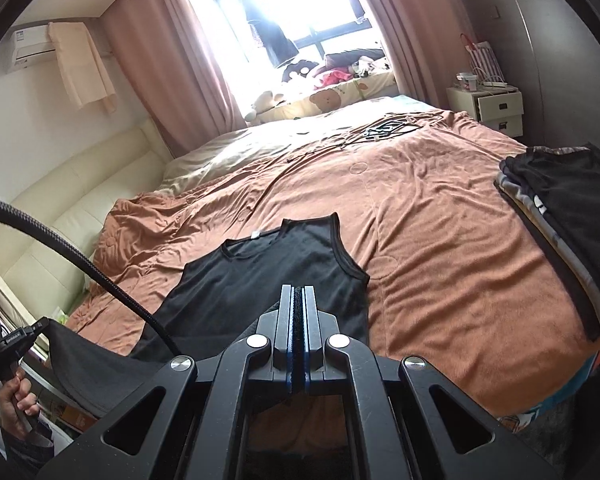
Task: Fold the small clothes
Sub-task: 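Lift the hem with both grippers and fold it over toward the collar, then open both grippers to release the folded hem onto the shirt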
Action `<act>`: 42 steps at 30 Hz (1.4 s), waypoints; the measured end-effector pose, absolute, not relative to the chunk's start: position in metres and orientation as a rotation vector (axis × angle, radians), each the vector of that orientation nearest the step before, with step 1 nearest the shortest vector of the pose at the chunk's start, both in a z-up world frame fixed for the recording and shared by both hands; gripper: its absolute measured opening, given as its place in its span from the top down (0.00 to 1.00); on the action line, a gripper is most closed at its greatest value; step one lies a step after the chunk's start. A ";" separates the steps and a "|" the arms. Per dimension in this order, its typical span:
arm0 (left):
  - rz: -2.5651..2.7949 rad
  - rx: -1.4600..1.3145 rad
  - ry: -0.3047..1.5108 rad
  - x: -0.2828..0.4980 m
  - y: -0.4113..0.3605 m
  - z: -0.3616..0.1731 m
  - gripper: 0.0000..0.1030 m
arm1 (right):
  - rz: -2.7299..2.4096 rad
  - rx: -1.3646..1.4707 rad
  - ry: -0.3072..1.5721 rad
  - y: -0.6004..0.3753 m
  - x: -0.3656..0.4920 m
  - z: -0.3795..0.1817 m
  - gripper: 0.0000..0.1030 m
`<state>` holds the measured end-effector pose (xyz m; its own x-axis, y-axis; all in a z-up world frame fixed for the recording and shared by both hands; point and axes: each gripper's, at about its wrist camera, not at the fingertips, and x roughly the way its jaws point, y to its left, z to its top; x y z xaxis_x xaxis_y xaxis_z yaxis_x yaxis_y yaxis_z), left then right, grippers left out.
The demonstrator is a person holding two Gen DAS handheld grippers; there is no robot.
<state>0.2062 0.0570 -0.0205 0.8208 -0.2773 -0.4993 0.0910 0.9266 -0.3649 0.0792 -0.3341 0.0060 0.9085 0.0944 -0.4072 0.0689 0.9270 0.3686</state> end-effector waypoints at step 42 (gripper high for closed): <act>-0.121 -0.223 0.948 0.473 0.046 -0.132 0.28 | -0.109 0.281 0.753 -0.350 0.389 -0.045 0.26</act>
<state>0.4729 0.0459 -0.1324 0.5791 -0.2000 -0.7903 0.0048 0.9703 -0.2420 0.3892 -0.3503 -0.0454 0.7263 0.0022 -0.6874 0.1979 0.9570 0.2121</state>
